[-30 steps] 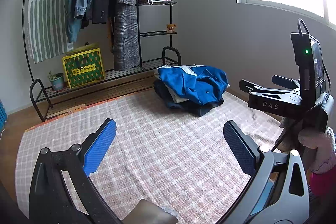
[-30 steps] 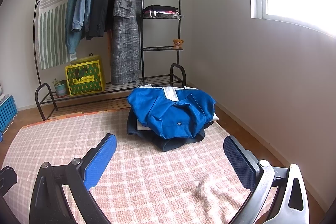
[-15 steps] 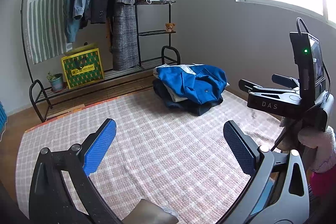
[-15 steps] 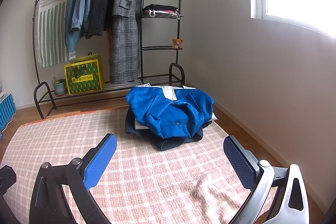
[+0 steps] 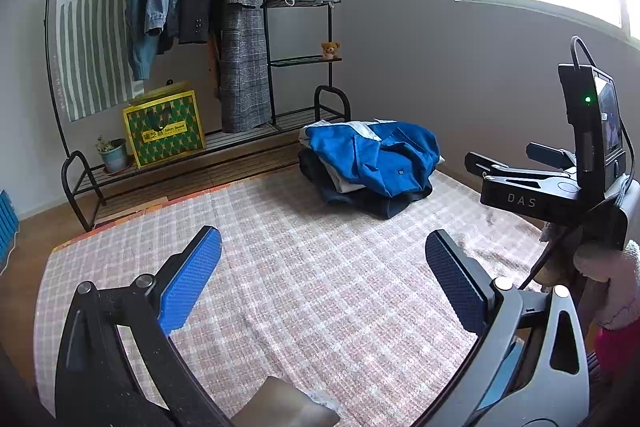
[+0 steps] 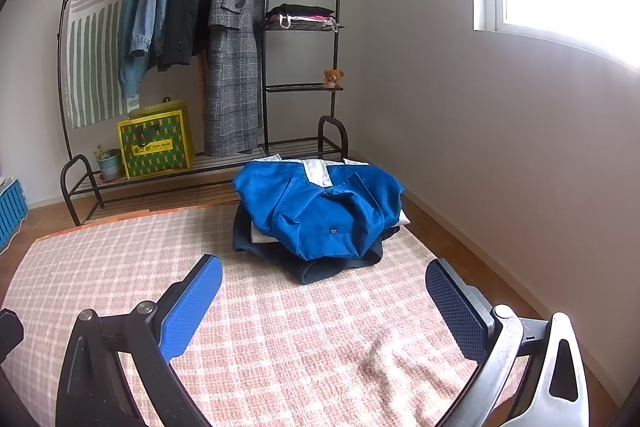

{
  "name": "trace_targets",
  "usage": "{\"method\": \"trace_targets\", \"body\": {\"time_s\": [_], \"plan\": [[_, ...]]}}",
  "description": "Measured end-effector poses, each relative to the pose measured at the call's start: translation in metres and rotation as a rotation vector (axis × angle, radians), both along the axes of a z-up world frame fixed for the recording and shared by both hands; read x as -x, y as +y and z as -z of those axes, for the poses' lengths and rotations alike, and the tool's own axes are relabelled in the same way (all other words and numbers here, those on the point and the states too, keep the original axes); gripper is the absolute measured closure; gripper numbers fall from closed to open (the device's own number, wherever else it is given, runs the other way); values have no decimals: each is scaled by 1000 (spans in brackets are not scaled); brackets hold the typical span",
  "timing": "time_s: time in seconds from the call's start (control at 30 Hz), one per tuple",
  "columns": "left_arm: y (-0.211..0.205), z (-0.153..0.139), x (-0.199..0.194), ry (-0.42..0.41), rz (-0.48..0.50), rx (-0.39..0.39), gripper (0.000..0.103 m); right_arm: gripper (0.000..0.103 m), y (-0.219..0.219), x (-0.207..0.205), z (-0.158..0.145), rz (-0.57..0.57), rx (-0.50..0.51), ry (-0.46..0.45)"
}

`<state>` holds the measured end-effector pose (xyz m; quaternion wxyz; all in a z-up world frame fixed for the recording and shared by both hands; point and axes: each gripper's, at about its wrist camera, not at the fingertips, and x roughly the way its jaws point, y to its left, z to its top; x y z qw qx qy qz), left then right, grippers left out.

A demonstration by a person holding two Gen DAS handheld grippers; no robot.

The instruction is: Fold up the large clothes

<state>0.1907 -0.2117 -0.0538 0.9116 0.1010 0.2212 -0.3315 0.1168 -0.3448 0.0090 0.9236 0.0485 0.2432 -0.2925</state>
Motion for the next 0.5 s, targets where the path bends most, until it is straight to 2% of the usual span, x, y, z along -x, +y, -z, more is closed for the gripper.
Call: {"method": "trace_targets", "body": {"time_s": [0.5], "plan": [[2, 1, -1, -1, -3, -5, 0, 0, 0, 1, 3, -1, 1, 4]]}}
